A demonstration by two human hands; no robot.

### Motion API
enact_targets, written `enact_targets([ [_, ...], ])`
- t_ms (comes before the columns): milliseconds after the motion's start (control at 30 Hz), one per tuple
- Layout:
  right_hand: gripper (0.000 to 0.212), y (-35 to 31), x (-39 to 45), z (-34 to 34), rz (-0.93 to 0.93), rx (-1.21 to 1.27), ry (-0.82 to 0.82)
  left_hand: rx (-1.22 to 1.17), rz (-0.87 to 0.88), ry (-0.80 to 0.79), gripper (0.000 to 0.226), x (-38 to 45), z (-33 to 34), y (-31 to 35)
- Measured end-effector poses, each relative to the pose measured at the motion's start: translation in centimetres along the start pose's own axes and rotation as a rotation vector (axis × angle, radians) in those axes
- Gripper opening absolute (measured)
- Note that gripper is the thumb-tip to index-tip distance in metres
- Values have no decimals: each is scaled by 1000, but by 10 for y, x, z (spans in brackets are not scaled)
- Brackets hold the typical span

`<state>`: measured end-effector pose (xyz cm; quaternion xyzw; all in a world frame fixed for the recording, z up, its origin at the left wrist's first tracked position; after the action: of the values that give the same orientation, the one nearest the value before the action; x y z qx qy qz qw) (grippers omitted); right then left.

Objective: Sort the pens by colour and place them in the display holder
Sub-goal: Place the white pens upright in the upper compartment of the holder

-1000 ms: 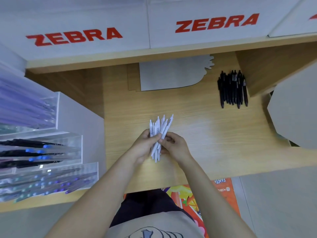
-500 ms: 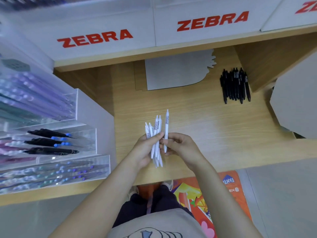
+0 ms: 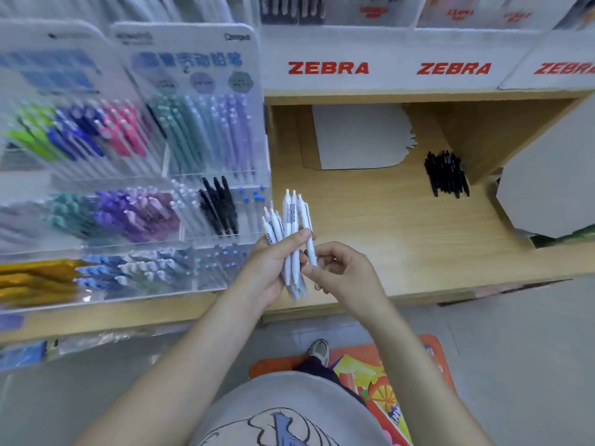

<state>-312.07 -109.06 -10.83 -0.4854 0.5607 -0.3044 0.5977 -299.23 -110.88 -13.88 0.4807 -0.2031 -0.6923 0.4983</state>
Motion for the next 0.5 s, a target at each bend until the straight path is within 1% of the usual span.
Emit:
enact_targets([
  [33,13,-4,-7,27,-11,-14,-10,-9,9,6,22,-15,-23,8],
  [100,4,-15,-21,79,-26,-36,-23,-20,30,23,24,-49,-71,28],
  [200,14,-41,-36,152,-75,-81,-11,-4,77,65,17,-98,-145,59],
  [300,9,-70,-44,222,-94,-76,-45,43,118,73,4,-140,-208,90],
  [400,2,-90,-49,281,-61,-52,-100,98,143,47,7,-171,-251,114],
  [500,7,-101,-55,322,-26,-32,-138,99,187,39,10,-193,-283,134],
])
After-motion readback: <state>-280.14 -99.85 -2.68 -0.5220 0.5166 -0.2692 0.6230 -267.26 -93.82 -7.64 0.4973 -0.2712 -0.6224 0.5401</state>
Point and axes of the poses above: each hand's wrist, its own x-axis towards the middle knuckle, its own z-axis out of the palm, y = z × x, the point moved 7 cm from there along x, towards the middle knuckle, and after that the axes turned 5 degrees about z, right-handed, at the moved point
